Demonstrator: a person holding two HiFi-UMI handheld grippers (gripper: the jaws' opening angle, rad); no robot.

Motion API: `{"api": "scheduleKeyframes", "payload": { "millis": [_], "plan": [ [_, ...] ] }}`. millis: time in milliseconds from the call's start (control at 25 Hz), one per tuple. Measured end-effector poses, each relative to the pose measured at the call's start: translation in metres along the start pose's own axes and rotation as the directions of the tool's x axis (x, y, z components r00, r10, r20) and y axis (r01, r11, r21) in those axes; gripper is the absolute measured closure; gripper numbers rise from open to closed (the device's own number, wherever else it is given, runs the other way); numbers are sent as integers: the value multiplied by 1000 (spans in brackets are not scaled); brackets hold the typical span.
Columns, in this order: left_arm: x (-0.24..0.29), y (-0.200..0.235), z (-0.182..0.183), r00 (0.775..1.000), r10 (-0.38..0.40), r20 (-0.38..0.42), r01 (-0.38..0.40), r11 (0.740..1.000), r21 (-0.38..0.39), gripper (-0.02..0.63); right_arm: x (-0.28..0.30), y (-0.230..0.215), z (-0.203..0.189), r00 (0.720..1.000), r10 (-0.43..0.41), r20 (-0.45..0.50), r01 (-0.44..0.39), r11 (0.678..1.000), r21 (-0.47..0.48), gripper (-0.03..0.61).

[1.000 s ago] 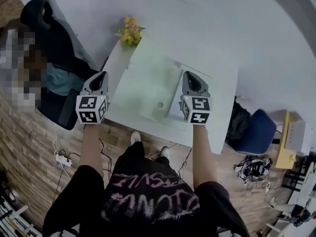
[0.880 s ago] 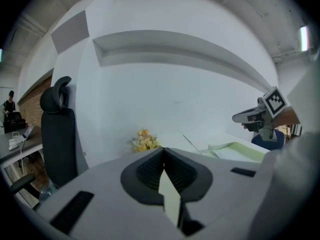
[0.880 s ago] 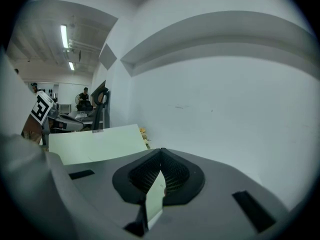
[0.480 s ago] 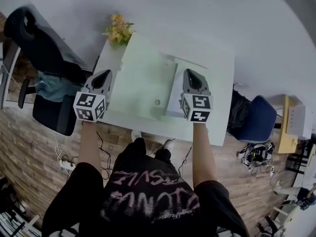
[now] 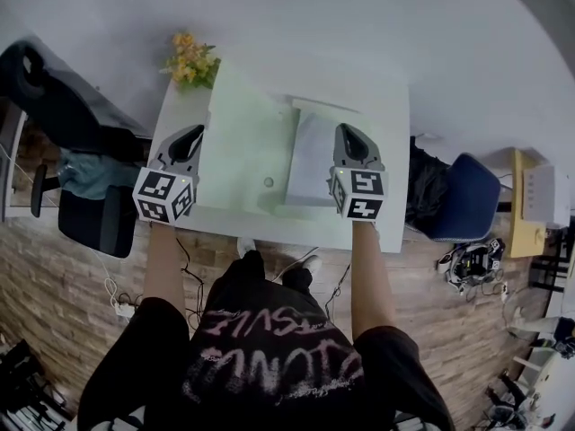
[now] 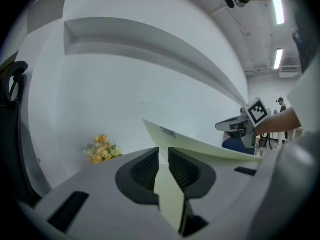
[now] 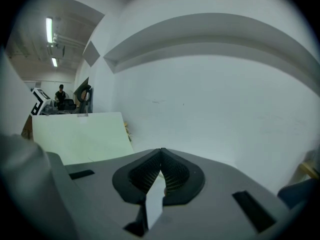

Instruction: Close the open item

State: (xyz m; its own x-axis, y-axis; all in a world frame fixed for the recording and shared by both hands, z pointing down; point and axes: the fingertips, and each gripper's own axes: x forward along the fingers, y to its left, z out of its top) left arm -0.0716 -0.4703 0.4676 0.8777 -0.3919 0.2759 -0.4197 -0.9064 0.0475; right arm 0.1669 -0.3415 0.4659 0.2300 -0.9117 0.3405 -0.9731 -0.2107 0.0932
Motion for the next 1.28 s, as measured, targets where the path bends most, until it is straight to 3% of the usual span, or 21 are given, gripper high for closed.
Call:
{"api": "scheduleKeyframes", "payload": {
  "millis": [400,640,800,1280],
  "plan": [
    [18,-51,32,997,-70,37,68,997,49,552,-40,-47,-19,998,-65,7,65,996,53,568],
    [31,-94,37,993,-121,-5,120,983,141,552,-69,-74,-33,994,-107,10,106,991,85,568],
    [43,-122,38,987,-158,-15,158,976,148,552,-90,-92,-41,990,-142,11,140,985,104,568],
    [93,-202,36,950,-301,-82,311,931,191,551,-132,-142,-70,975,-221,-14,221,964,147,568]
  ]
}}
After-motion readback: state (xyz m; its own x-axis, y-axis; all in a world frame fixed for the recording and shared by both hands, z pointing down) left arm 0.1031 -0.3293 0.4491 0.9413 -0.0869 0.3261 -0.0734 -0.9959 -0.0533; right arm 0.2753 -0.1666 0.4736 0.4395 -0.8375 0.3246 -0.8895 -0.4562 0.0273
